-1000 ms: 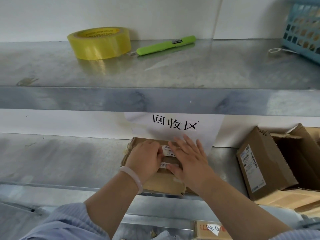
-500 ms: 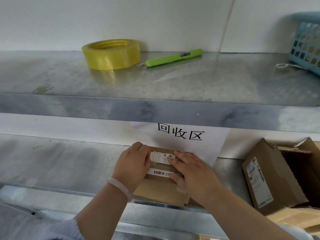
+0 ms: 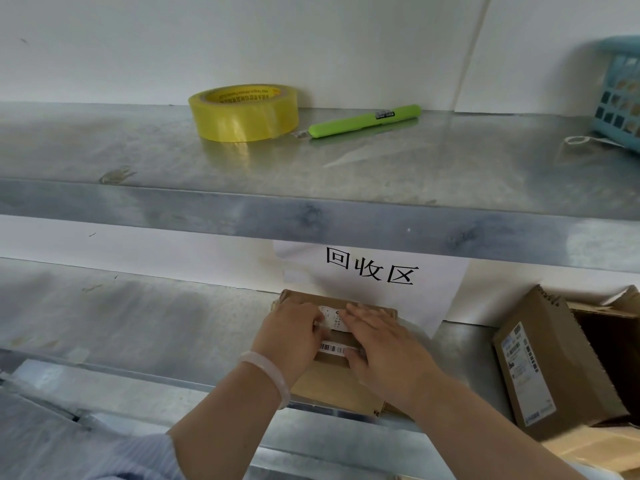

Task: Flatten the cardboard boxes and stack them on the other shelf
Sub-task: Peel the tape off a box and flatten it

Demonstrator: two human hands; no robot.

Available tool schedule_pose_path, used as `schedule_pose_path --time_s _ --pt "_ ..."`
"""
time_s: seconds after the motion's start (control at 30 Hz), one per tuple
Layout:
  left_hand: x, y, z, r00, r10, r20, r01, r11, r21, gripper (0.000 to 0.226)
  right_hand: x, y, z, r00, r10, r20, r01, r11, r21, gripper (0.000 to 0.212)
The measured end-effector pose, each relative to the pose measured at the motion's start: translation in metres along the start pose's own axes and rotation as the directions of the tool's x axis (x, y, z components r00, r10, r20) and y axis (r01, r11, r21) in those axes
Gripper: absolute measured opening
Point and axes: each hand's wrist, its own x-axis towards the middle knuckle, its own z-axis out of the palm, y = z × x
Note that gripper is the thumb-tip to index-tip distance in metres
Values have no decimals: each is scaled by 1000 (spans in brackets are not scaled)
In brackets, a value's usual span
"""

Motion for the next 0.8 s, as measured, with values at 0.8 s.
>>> schedule_pose_path --time_s 0.8 --pt "-9 -28 -22 995 87 -56 -83 994 71 14 -3 -9 6 999 48 -19 -49 996 -77 64"
